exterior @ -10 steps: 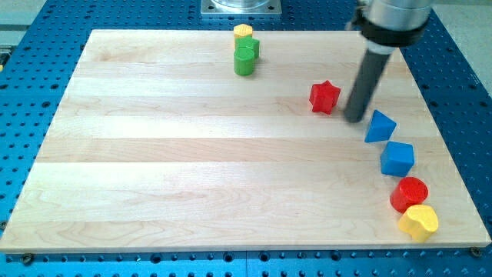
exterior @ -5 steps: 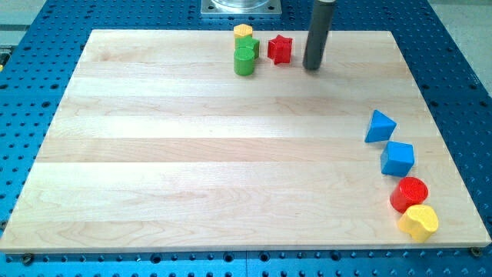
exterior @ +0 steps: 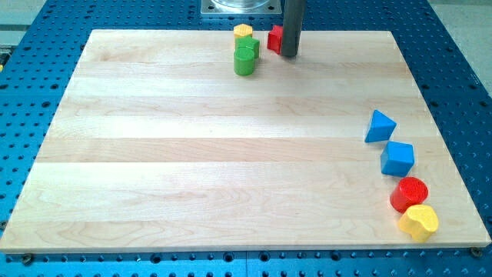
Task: Move the red star into the green star and hexagon
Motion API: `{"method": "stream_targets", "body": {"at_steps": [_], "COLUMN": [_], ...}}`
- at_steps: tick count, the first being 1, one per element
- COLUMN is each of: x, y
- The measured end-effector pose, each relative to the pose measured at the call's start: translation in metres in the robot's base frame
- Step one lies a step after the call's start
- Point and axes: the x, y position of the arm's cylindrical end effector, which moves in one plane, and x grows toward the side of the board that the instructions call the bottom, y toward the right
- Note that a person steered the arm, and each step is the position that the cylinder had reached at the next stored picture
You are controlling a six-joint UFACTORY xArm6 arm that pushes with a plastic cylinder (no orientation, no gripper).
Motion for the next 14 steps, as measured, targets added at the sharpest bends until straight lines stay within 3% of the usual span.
{"method": "stream_targets", "body": {"at_steps": [2, 4, 6, 7, 8, 10, 12, 13, 14], "x": [-0.008, -0.036, -0.014, -0.018, -0.038, -0.058, -0.048, -0.039, -0.031], "y": [0.044, 0.018, -0.003, 0.066, 0.079, 0.027, -0.027, -0.023, 0.032]}}
